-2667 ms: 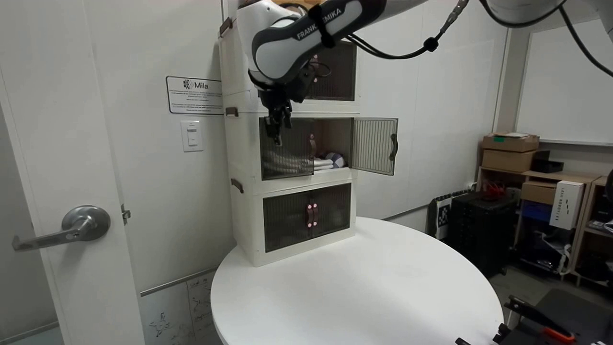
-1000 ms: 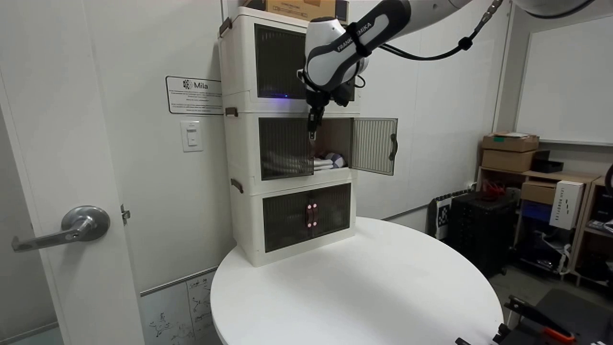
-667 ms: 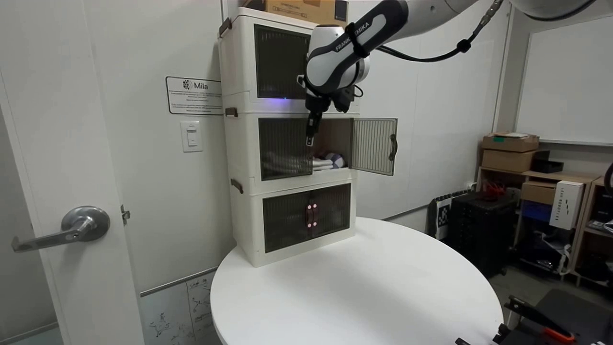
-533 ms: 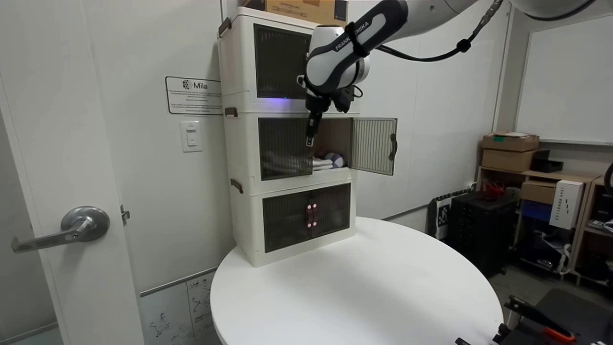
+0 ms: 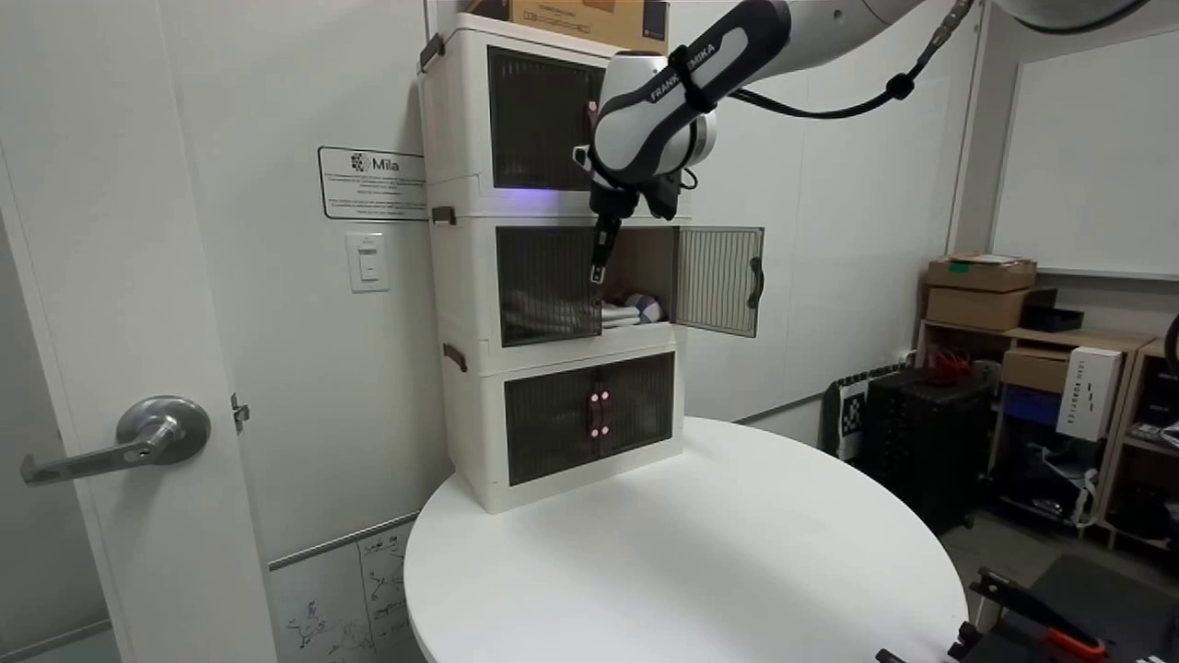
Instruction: Open the doors of the second cabinet, remove one towel and put it on the table
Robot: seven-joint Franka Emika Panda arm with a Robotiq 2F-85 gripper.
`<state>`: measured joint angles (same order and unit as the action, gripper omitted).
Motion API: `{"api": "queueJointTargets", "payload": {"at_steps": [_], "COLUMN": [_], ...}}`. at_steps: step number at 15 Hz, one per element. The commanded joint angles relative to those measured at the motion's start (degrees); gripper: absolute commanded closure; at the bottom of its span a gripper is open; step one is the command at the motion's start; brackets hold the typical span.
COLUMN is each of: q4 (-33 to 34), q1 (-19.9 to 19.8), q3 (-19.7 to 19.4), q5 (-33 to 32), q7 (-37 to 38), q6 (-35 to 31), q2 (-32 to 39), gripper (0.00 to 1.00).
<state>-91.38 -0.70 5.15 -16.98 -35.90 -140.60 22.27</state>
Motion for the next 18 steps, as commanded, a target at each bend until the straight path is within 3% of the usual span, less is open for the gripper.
{"api": "queueJointTargets", "payload": {"at_steps": [1,10,18], "q4": [-5.8,-15.6,-20.3], "q1": [-0.6,-0.5,4.6], "q3": [3.5,7.1,7.1], "q5": [5.0,19.7,20.5], "q7": [-5.4,-13.4,-10.8], "q6": [-5.0,-3.8,-2.5], "q2": [-3.8,-11.6,-15.0], "gripper": [0.00,0.00,0.00]}}
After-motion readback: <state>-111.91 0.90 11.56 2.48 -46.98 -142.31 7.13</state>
